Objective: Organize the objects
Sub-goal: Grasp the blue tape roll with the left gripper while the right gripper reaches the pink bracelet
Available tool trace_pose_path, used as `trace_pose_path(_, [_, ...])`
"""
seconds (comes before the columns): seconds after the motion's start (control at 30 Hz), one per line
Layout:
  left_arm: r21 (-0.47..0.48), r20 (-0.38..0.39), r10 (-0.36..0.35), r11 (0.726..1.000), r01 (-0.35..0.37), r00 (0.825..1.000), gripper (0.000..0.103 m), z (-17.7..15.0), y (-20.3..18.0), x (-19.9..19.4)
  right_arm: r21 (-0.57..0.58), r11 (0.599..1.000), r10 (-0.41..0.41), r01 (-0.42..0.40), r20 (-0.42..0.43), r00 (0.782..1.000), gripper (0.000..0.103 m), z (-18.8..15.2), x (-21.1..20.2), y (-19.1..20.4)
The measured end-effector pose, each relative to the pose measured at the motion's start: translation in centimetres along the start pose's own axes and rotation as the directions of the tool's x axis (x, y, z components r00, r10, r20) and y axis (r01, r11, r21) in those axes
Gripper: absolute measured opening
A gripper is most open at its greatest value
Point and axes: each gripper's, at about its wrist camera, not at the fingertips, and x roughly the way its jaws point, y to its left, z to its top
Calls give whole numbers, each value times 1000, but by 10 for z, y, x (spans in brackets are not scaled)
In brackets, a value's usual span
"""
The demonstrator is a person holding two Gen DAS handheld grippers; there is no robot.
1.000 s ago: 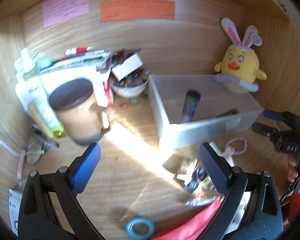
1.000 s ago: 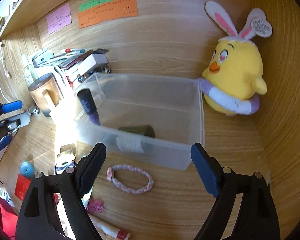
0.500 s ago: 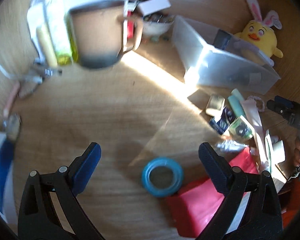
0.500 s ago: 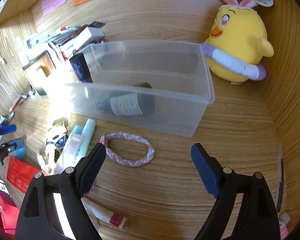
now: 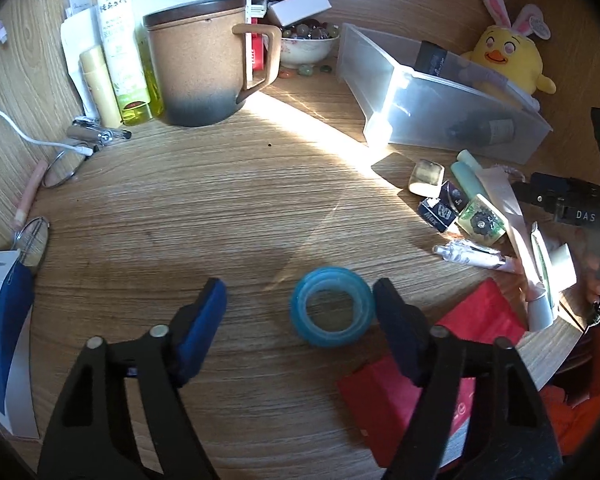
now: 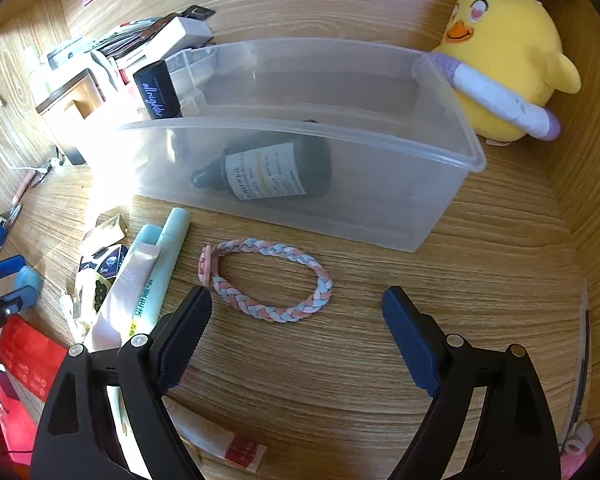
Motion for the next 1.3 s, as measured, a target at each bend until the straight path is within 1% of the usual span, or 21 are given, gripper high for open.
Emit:
trace_pose_path(0.03, [2, 4, 4, 1000, -4, 1000, 67, -1, 0, -1, -6, 1000, 0, 0, -2, 1000, 86, 1, 1, 1])
trace_pose_path(0.1, [7, 10, 11, 1000, -11, 1000, 50, -2, 0, -2, -18, 1000, -2, 2, -6, 1000, 86, 3, 3, 5])
trace_pose_path(0.13, [12, 12, 11, 1000, -11, 1000, 46, -3, 0, -3, -22, 1000, 0, 0, -6, 1000, 86, 3, 4, 6])
trace_pose_path(0.17, [15, 13, 6, 1000, -7, 1000, 38, -3, 0, -4, -27, 1000, 0, -1, -7, 1000, 86, 4, 5, 8])
trace_pose_path(0.27, [24, 22, -9, 1000, 8, 1000, 39, -4, -2, -4, -39, 999, -7, 7, -8, 1000, 86, 8, 9, 13])
trace_pose_path(0.37, [42, 33, 0, 999, -2, 999, 39, -2, -7, -2, -45, 998, -40, 40, -2, 999, 86, 12, 14, 15])
trace_pose_path(0.43, [46, 42, -11, 999, 9, 999, 39, 1, -10, -3, -52, 997, -53, 53, 3, 999, 86, 13, 15, 17])
trace_pose_path(0.53, [57, 65, -14, 998, 10, 998, 39, 7, -13, -6, -51, 997, -55, 55, 11, 998, 84, 12, 14, 14])
trace_pose_path(0.57, [60, 73, -18, 998, 14, 997, 39, 10, -14, -7, -48, 997, -53, 54, 15, 998, 80, 11, 13, 12])
trace_pose_path(0.6, [62, 80, -23, 998, 18, 997, 39, 13, -14, -8, -47, 997, -54, 55, 23, 998, 73, 11, 12, 12])
trace_pose_path(0.63, [65, 91, -28, 998, 22, 995, 39, 16, -16, -9, -47, 997, -54, 55, 28, 998, 69, 11, 12, 11])
trace_pose_path(0.7, [70, 108, -34, 997, 27, 994, 39, 21, -19, -11, -49, 997, -50, 52, 37, 998, 55, 11, 10, 10])
trace_pose_path(0.73, [72, 116, -40, 997, 32, 992, 39, 24, -21, -12, -51, 997, -49, 51, 40, 998, 52, 11, 10, 9])
trace_pose_path(0.8, [76, 131, -55, 996, 46, 990, 39, 30, -25, -13, -59, 997, -44, 46, 46, 998, 36, 10, 8, 8])
trace_pose_path(0.83, [78, 139, -62, 996, 51, 988, 39, 32, -27, -13, -61, 997, -42, 44, 47, 998, 33, 10, 7, 7])
trace_pose_path(0.9, [81, 155, -78, 995, 66, 985, 39, 39, -33, -14, -70, 997, -36, 40, 50, 998, 15, 10, 7, 6])
trace_pose_path(0.93, [82, 161, -85, 994, 73, 983, 39, 42, -35, -15, -69, 997, -33, 37, 49, 998, 12, 10, 6, 5])
trace_pose_path(1.07, [97, 186, -113, 991, 97, 976, 39, 54, -46, -18, -57, 998, -14, 17, 54, 998, 10, 11, 7, 6])
trace_pose_path(1.1, [103, 192, -120, 990, 101, 974, 39, 58, -50, -19, -57, 998, -16, 20, 63, 998, 8, 9, 5, 5])
trace_pose_path(1.3, [125, 217, -148, 985, 123, 965, 39, 77, -67, -21, -48, 999, -18, 24, 123, 992, 6, 4, -16, 1])
